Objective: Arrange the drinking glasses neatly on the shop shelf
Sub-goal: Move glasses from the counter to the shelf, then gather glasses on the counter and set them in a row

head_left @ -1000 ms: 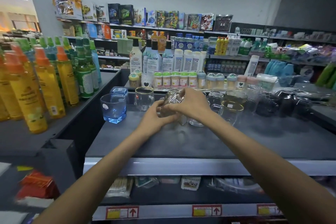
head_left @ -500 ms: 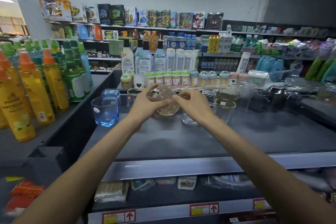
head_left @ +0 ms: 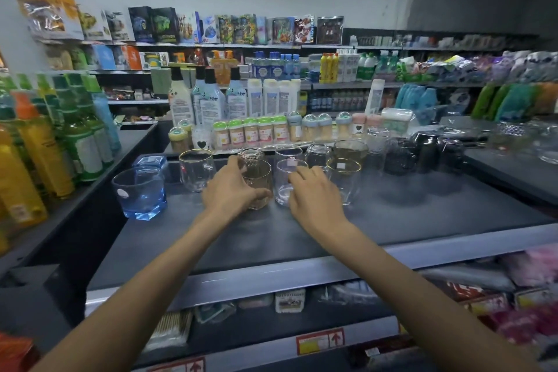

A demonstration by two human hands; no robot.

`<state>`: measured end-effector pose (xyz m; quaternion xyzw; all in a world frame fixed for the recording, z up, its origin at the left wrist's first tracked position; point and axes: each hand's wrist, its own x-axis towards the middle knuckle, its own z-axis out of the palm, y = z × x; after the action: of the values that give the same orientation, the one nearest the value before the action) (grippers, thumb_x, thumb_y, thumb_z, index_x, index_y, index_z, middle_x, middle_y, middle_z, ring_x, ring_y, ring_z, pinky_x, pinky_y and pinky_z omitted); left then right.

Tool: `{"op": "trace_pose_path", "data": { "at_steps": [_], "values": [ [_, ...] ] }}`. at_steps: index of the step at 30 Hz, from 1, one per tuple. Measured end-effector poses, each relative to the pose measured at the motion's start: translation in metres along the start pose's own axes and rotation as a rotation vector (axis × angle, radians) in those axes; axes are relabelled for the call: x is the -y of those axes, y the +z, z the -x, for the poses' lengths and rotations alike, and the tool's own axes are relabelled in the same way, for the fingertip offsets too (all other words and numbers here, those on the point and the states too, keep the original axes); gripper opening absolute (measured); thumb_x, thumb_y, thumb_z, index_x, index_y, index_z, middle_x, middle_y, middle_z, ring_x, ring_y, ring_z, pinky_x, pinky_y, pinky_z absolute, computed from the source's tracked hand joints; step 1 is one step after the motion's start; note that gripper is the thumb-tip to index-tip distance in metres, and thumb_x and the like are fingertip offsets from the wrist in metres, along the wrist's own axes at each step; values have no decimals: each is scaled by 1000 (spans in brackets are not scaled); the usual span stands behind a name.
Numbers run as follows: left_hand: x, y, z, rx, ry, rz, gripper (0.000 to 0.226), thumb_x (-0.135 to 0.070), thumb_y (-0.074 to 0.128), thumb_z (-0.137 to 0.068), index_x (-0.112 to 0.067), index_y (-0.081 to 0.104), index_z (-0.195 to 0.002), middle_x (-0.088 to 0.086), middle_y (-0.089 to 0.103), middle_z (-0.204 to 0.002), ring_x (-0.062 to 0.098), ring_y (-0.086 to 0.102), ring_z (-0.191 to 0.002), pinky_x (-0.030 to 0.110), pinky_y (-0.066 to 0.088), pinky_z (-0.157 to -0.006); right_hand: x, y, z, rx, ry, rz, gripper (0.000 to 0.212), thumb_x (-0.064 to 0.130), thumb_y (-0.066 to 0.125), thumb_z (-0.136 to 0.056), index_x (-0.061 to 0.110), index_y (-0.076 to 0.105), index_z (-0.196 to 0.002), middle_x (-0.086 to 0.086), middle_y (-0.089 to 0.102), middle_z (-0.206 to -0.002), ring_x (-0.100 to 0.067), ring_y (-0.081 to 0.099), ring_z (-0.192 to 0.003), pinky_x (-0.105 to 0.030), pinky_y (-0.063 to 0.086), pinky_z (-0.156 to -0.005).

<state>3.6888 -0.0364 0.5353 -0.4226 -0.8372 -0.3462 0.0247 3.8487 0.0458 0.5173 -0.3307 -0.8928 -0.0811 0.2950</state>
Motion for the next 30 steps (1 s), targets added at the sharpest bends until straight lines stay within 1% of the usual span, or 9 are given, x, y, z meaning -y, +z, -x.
{"op": "trace_pose_path", "data": {
  "at_steps": [3, 5, 7, 11, 13, 17, 22, 26, 30],
  "values": [
    [-2, 1, 0, 23, 21, 8, 92, -55, 88, -68, -25, 45, -144, -3, 63, -141, 27, 60, -128, 40, 49, -95, -2, 0, 5, 50, 5, -9, 22, 11, 68, -84, 8, 66, -106, -11, 63, -125, -37, 60, -105, -41, 53, -68],
    [-3, 3, 2, 33, 31, 29, 95, -52, 88, -72, -22, 42, -150, 1, 60, -145, 28, 57, -132, 40, 48, -98, -3, -2, 7, 85, 18, -27, 27, 12, 64, -89, 9, 64, -116, -10, 54, -144, -36, 57, -116, -44, 54, -76],
    [-3, 5, 4, 26, 43, 47, 97, -51, 87, -72, -20, 41, -152, 4, 59, -146, 29, 56, -132, 40, 48, -99, -3, -5, 10, 100, 29, -62, 30, 12, 61, -91, 10, 62, -121, -11, 47, -153, -37, 54, -123, -46, 55, -81],
    [-6, 4, 9, -20, 24, -68, 96, -57, 85, -72, -22, 42, -151, 8, 57, -143, 32, 55, -130, 47, 50, -98, -8, -14, 19, 103, 18, -103, 27, 16, 56, -94, 12, 61, -120, -10, 47, -148, -35, 53, -123, -45, 55, -84],
    [-13, -1, 20, -117, 57, -158, 83, -51, 82, -77, -22, 47, -146, 10, 58, -138, 35, 56, -126, 49, 51, -95, -16, -21, 27, 83, 10, -162, 27, 15, 56, -95, 12, 61, -121, -9, 50, -142, -34, 53, -123, -47, 55, -85],
    [-48, 1, 63, -325, 248, 14, 52, -33, 77, -86, -19, 57, -133, 6, 62, -126, 26, 58, -116, 41, 50, -93, -49, -45, 45, -15, 11, -322, 32, 14, 64, -91, 15, 65, -123, -5, 59, -130, -30, 60, -115, -46, 55, -87],
    [-148, 46, 123, -184, 385, 407, 37, -21, 75, -91, -26, 61, -125, -10, 65, -117, 3, 62, -109, 32, 54, -94, -133, -94, 90, -117, 55, -417, 35, 21, 66, -93, 21, 64, -128, 3, 59, -133, -20, 58, -119, -40, 53, -96],
    [-234, 98, 157, -46, 401, 602, 32, -17, 73, -94, -25, 62, -123, -9, 68, -111, 8, 67, -101, 24, 56, -84, -226, -136, 140, -173, 166, -430, 39, 28, 66, -96, 25, 61, -134, 9, 57, -136, -13, 56, -122, -30, 50, -98],
    [-316, 153, 175, 75, 451, 686, 32, -18, 71, -96, -27, 59, -125, -10, 66, -109, 9, 66, -91, 17, 53, -73, -318, -162, 181, -277, 303, -409, 43, 28, 72, -92, 25, 61, -134, 8, 62, -131, -11, 59, -118, -26, 49, -99]
  ]
}}
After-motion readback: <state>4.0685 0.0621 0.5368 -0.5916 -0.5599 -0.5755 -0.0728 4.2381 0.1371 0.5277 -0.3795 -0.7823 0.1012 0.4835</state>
